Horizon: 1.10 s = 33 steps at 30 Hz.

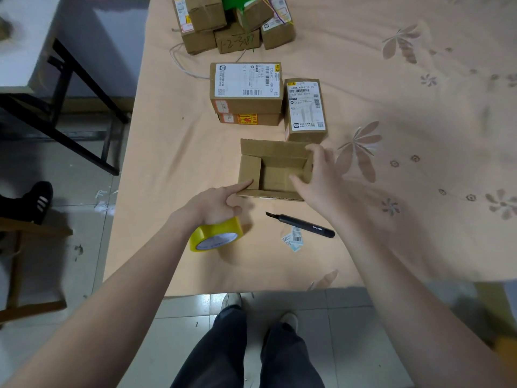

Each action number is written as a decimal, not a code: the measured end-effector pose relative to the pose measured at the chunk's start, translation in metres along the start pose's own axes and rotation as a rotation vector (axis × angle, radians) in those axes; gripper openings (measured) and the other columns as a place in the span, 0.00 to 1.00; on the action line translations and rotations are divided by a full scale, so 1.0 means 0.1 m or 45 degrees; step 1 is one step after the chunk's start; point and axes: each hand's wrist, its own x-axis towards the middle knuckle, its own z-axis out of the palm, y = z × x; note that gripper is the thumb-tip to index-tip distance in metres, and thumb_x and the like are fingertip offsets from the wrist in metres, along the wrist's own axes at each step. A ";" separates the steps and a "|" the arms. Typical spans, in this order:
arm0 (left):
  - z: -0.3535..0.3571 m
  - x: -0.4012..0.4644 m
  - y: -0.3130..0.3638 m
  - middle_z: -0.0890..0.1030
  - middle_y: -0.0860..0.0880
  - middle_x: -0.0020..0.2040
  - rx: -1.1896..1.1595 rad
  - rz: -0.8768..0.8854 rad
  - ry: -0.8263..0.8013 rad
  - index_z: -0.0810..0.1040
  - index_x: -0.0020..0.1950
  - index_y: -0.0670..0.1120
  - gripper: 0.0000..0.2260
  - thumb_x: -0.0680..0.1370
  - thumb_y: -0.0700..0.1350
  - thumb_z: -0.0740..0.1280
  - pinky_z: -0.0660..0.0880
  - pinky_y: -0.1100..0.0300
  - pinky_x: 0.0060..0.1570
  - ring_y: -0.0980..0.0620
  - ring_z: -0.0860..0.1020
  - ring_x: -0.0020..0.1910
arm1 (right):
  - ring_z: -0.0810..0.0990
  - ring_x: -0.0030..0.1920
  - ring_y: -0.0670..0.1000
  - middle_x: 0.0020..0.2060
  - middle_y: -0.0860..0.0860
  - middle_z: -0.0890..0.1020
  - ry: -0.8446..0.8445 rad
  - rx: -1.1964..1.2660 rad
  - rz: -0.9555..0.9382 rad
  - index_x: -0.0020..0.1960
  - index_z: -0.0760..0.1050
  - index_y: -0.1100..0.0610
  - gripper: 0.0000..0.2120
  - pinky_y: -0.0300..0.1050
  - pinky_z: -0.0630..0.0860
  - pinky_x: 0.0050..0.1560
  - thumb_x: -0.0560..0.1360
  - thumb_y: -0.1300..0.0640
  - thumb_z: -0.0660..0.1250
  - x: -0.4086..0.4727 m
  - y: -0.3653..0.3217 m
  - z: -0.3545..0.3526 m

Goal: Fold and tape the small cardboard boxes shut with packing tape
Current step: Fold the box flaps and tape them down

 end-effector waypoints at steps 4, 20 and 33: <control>0.01 0.01 -0.01 0.77 0.49 0.47 0.012 -0.004 0.006 0.55 0.70 0.72 0.29 0.76 0.48 0.62 0.72 0.53 0.57 0.47 0.76 0.52 | 0.78 0.54 0.56 0.62 0.50 0.74 -0.099 -0.040 -0.056 0.67 0.58 0.47 0.29 0.56 0.77 0.51 0.72 0.39 0.65 -0.06 -0.08 0.04; 0.03 -0.08 0.14 0.76 0.49 0.34 0.061 0.091 0.294 0.45 0.76 0.63 0.34 0.77 0.47 0.61 0.72 0.53 0.42 0.43 0.75 0.40 | 0.73 0.59 0.57 0.57 0.55 0.75 -0.143 -0.634 -0.170 0.67 0.63 0.55 0.27 0.52 0.68 0.53 0.74 0.45 0.67 0.21 -0.16 0.22; 0.07 0.04 0.10 0.80 0.47 0.50 0.317 0.010 0.247 0.56 0.73 0.67 0.26 0.78 0.49 0.58 0.71 0.55 0.44 0.42 0.76 0.52 | 0.64 0.66 0.56 0.68 0.53 0.66 -0.030 -0.862 -0.187 0.73 0.59 0.52 0.32 0.56 0.64 0.62 0.74 0.57 0.69 0.02 -0.27 0.25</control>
